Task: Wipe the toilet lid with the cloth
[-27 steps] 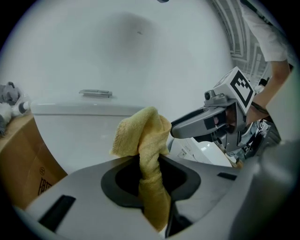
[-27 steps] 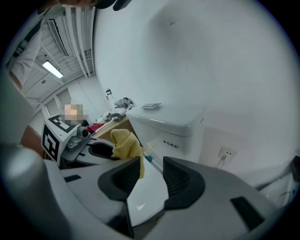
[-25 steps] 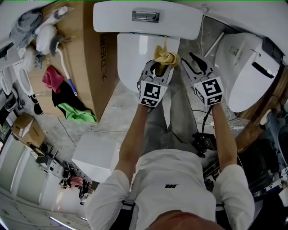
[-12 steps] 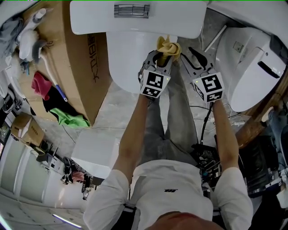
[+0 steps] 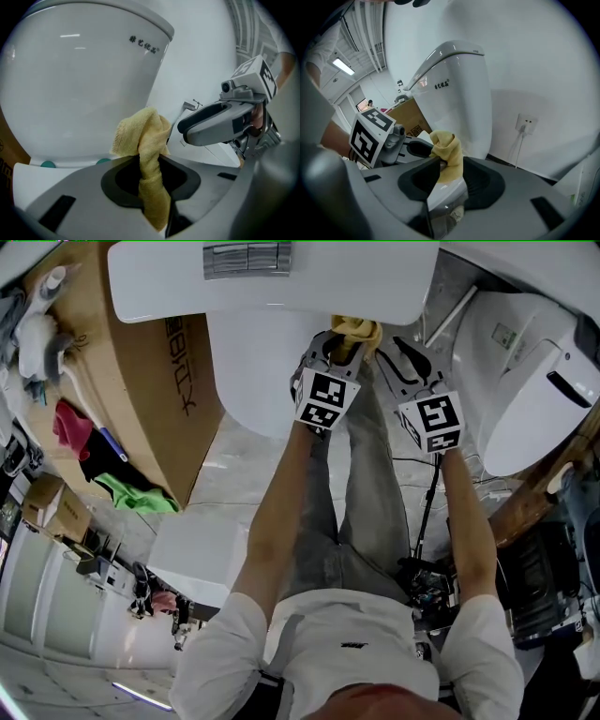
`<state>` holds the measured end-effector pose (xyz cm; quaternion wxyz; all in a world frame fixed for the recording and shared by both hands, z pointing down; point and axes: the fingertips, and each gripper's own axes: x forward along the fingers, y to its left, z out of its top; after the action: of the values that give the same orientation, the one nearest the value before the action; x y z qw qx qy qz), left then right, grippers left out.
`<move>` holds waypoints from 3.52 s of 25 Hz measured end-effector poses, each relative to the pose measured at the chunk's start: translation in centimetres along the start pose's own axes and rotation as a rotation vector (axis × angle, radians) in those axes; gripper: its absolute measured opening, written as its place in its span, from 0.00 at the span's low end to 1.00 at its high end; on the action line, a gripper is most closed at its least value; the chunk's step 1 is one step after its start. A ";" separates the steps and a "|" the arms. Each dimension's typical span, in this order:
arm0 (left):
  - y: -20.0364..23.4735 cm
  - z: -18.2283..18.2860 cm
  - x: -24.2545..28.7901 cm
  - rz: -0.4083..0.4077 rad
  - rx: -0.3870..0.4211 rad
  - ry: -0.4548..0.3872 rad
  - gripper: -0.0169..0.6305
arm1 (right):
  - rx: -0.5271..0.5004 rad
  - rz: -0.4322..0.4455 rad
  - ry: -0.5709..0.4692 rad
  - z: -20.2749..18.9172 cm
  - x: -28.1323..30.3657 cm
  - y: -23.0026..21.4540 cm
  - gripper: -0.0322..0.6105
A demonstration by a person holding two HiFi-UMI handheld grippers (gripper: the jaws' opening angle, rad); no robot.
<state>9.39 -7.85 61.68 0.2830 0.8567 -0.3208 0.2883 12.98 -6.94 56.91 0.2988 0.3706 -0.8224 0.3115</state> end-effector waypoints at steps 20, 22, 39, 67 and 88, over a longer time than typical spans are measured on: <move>1.2 -4.5 4.1 0.012 -0.017 0.151 0.19 | 0.069 -0.020 0.029 -1.9 3.4 -2.1 0.31; 1.5 -4.6 3.8 0.017 -0.032 0.145 0.19 | 0.067 -0.017 0.034 -1.9 3.5 -1.8 0.31; 7.6 -6.7 -0.9 0.099 -0.105 0.124 0.19 | 0.014 0.027 0.057 -0.5 6.2 2.4 0.31; 18.8 -8.8 -8.1 0.226 -0.157 0.083 0.19 | -0.069 0.100 0.074 3.3 11.7 10.0 0.31; 26.1 -11.6 -13.7 0.388 -0.196 0.074 0.19 | -0.079 0.130 0.061 4.0 13.5 14.9 0.31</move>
<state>-21.42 -11.33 68.06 0.3157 0.7362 -0.4954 0.3360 -7.32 -7.68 59.78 0.3171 0.2946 -0.8471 0.3084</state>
